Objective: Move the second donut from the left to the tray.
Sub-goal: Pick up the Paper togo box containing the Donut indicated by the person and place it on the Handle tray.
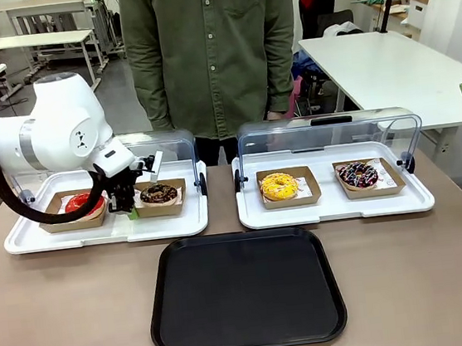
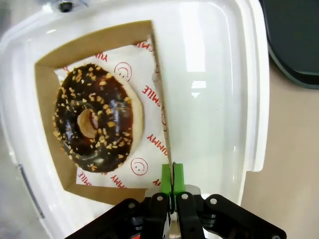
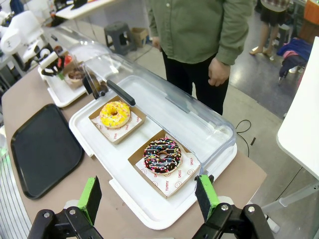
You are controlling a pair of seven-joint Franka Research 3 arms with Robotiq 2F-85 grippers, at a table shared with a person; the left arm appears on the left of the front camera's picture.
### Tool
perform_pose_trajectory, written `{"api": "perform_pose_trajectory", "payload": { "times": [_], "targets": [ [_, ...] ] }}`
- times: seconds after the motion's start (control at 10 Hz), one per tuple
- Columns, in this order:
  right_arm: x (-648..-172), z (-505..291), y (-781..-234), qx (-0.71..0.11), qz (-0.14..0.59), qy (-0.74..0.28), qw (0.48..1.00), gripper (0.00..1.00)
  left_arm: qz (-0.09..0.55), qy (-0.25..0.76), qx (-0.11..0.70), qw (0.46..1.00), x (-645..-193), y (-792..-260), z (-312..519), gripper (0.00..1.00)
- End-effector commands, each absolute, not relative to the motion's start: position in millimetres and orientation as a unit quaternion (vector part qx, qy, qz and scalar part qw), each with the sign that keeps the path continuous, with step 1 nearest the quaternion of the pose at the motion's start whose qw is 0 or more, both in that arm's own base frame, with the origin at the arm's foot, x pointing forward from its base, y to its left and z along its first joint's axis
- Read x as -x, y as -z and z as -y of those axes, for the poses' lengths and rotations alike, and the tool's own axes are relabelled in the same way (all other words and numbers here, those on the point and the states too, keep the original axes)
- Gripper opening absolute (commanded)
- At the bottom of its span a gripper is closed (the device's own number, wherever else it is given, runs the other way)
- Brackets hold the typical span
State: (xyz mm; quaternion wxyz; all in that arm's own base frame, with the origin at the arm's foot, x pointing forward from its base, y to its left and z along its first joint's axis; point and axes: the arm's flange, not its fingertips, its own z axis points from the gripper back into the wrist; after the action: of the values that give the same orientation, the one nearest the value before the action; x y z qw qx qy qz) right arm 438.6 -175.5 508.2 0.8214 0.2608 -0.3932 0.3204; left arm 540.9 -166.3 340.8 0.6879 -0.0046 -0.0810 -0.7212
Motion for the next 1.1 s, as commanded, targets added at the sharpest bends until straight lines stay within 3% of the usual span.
{"api": "perform_pose_trajectory", "payload": {
  "times": [0.0, 0.3, 1.0],
  "targets": [
    [-437.0, 171.8, -509.4, -0.264, 0.397, -0.315, 0.821, 1.0, 0.109, 0.698, -0.022, 0.708, -509.1, -372.9, 164.0, 0.02],
    [-437.0, 171.8, -509.4, -0.264, 0.397, -0.315, 0.821, 1.0, 0.122, 0.688, -0.029, 0.715, -463.6, -407.5, 173.0, 0.02],
    [-437.0, 171.8, -509.4, -0.264, 0.397, -0.315, 0.821, 1.0, 0.119, 0.661, -0.04, 0.739, -343.0, -422.5, 259.3, 0.02]
  ]
}}
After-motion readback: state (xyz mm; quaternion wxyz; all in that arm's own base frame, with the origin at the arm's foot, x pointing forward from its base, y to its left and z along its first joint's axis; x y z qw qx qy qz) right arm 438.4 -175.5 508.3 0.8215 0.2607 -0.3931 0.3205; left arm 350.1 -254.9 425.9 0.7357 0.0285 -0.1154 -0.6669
